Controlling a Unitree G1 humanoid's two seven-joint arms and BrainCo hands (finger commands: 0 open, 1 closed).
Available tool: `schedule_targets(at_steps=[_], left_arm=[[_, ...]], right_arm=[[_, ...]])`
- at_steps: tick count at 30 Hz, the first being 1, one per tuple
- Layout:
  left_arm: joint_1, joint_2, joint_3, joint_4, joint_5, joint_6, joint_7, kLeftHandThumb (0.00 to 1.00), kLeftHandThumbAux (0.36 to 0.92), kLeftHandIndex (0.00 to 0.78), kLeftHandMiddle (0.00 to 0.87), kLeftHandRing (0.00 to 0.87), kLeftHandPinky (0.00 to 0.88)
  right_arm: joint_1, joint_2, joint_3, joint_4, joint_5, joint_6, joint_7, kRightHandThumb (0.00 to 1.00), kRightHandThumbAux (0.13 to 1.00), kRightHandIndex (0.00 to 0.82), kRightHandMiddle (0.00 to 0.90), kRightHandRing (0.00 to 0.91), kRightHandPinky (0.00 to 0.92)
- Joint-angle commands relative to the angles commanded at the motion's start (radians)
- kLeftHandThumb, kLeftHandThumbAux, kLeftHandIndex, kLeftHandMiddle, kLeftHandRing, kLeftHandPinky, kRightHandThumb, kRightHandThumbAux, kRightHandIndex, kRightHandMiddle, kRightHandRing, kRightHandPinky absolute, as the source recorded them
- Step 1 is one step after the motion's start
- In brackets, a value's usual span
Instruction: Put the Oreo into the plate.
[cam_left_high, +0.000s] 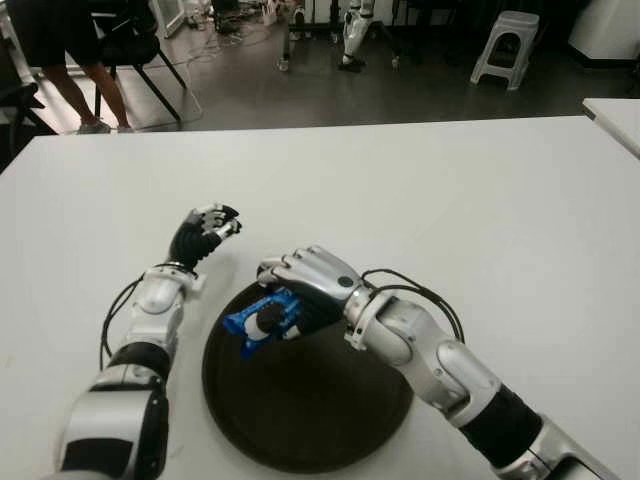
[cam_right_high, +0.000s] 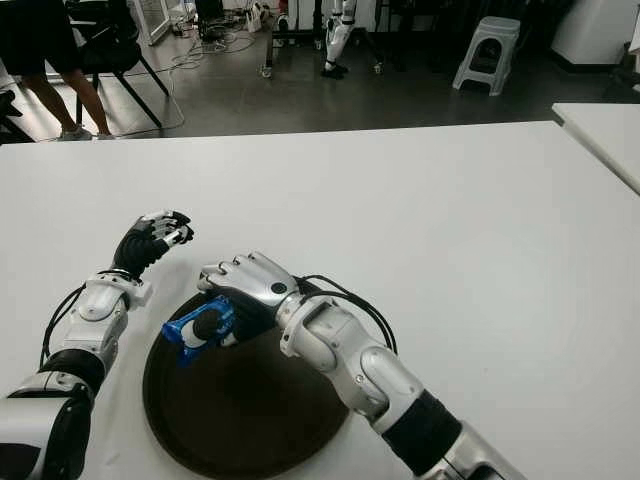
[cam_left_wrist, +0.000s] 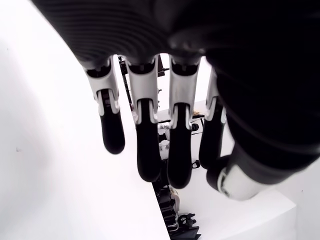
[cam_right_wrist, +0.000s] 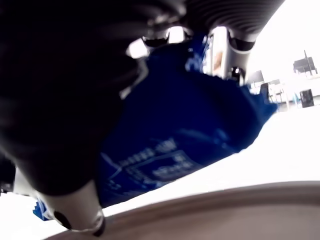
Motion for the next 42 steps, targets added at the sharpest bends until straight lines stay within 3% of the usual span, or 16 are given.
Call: schedule_targets(at_steps=[3,5,10,12,15,21,27,33,42], left_arm=[[0.000,-0.002,0.001,-0.001,-0.002,0.000,-0.002,0.693,0.718,0.407,0.496,0.432,0.339],[0.001,-0.003,0.002,-0.004,-0.004,0.005,-0.003,0.693,0.718,0.407,0.499,0.437,0.333],[0.002,-0.004,0.002,-0.007,-0.006,0.014,-0.003,0.693,0.717,0.407,0.496,0.437,0.332],[0.001,-0.004,0.002,-0.008,-0.005,0.020,0.000,0.692,0.717,0.408,0.488,0.435,0.350],[0.001,-0.004,0.002,-0.009,-0.005,0.027,0.002,0.691,0.718,0.408,0.484,0.431,0.359],[0.001,-0.004,0.005,-0.012,-0.011,0.037,-0.007,0.689,0.718,0.407,0.470,0.425,0.384],[-0.001,-0.003,0.011,-0.010,-0.019,0.031,-0.022,0.683,0.720,0.406,0.448,0.422,0.389],[-0.001,-0.010,0.031,-0.009,-0.048,0.027,-0.056,0.682,0.721,0.406,0.427,0.418,0.419],[-0.002,-0.006,0.027,-0.013,-0.044,0.048,-0.057,0.684,0.720,0.408,0.418,0.379,0.385]], right_arm=[[-0.001,-0.008,0.002,0.010,0.001,-0.006,0.010,0.260,0.828,0.584,0.743,0.768,0.789],[-0.003,-0.012,0.017,0.083,-0.004,-0.033,-0.023,0.245,0.831,0.579,0.737,0.761,0.782],[-0.010,-0.013,0.019,0.116,-0.007,-0.047,-0.039,0.154,0.795,0.476,0.574,0.595,0.571],[-0.013,-0.012,0.018,0.119,-0.012,-0.045,-0.047,0.093,0.722,0.347,0.430,0.454,0.428],[-0.017,-0.013,0.016,0.118,-0.021,-0.040,-0.049,0.036,0.648,0.205,0.280,0.306,0.304],[-0.021,-0.016,0.021,0.115,-0.050,-0.026,-0.046,0.003,0.516,0.031,0.052,0.055,0.060],[-0.026,-0.019,0.019,0.120,-0.051,-0.030,-0.034,0.000,0.463,0.003,0.005,0.005,0.006],[-0.035,-0.023,0.020,0.126,-0.055,-0.033,-0.026,0.000,0.447,0.000,0.000,0.000,0.000],[-0.047,-0.025,0.016,0.150,-0.057,-0.038,-0.032,0.015,0.412,0.000,0.000,0.000,0.000]])
